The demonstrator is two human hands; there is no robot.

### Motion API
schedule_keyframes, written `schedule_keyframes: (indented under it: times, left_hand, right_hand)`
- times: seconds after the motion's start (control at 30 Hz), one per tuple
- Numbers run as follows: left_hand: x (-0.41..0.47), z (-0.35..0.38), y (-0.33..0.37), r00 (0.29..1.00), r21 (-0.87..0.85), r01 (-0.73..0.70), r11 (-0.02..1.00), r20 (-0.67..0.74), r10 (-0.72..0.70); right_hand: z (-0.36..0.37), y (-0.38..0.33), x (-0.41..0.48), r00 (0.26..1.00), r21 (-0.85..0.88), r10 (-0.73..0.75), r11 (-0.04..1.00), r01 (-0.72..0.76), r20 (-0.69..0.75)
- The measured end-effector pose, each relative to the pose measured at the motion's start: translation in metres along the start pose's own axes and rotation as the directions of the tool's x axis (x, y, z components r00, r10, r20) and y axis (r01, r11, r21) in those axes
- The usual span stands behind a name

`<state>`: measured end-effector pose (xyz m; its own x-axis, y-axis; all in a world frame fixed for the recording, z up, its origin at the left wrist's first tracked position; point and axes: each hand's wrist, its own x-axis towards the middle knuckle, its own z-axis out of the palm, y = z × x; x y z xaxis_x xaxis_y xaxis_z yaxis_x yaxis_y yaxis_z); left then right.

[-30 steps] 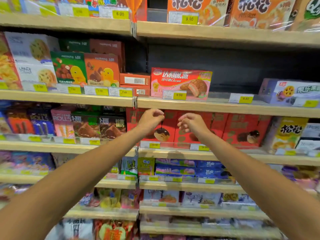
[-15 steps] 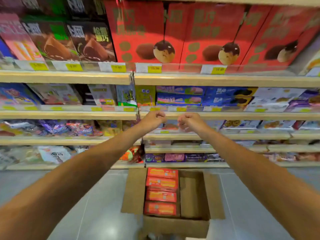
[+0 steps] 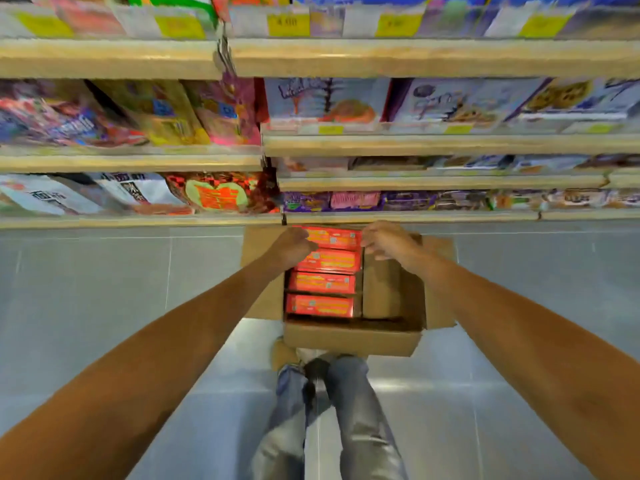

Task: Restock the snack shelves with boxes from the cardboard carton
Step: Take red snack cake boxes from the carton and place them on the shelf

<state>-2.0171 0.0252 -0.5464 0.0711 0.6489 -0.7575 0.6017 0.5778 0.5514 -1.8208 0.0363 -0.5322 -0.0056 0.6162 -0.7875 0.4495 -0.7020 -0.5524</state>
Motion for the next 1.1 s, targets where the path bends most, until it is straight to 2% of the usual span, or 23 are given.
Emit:
schedule_keyframes:
  times: [0.13,0.23,0.37,0.5,0.63,0.77,0.9,0.97,1.1]
  left_hand:
    - [0.057,0.037,-0.051,0.997,-0.007,0.052,0.999,-0.062,-0.052]
    - [0.104,0.062,-0.093,0.994,-0.012,0.088,0.996,-0.059,-0.088]
    - [0.157,0.076,-0.135,0.994,0.016,0.095,0.995,-0.051,-0.094]
    - [0.195,0.085,-0.156,0.988,-0.021,0.079,0.997,-0.13,-0.081]
    - [0.218,0.085,-0.169,0.989,-0.031,0.066,0.997,-0.132,-0.069]
    - [0.27,0.099,-0.221,0.967,0.023,0.189,0.982,-0.176,-0.182]
    - [0.261,0.097,-0.199,0.924,-0.145,0.279,0.949,-0.228,-0.306]
    - [0.262,0.098,-0.2,0.918,-0.189,0.275,0.943,-0.24,-0.316]
    - [0.279,0.1,-0.222,0.923,-0.25,0.312,0.916,-0.15,-0.355]
  right_hand:
    - [0.019,0.047,0.063,1.0,-0.051,0.021,0.999,-0.02,0.017]
    - [0.034,0.085,0.117,0.998,-0.168,0.016,0.986,-0.006,0.053]
    - [0.045,0.124,0.166,0.991,-0.123,0.009,0.992,0.008,0.134]
    - [0.058,0.164,0.219,0.994,-0.136,0.025,0.991,-0.01,0.109]
    - [0.066,0.174,0.245,0.996,-0.079,0.077,0.994,-0.074,0.041]
    - [0.077,0.194,0.28,0.988,-0.035,0.143,0.989,-0.141,0.056]
    - [0.081,0.199,0.293,0.977,0.028,0.201,0.979,-0.203,0.064]
    - [0.081,0.202,0.295,0.973,0.03,0.219,0.975,-0.222,0.074]
    - [0.078,0.202,0.288,0.965,0.055,0.241,0.967,-0.248,0.108]
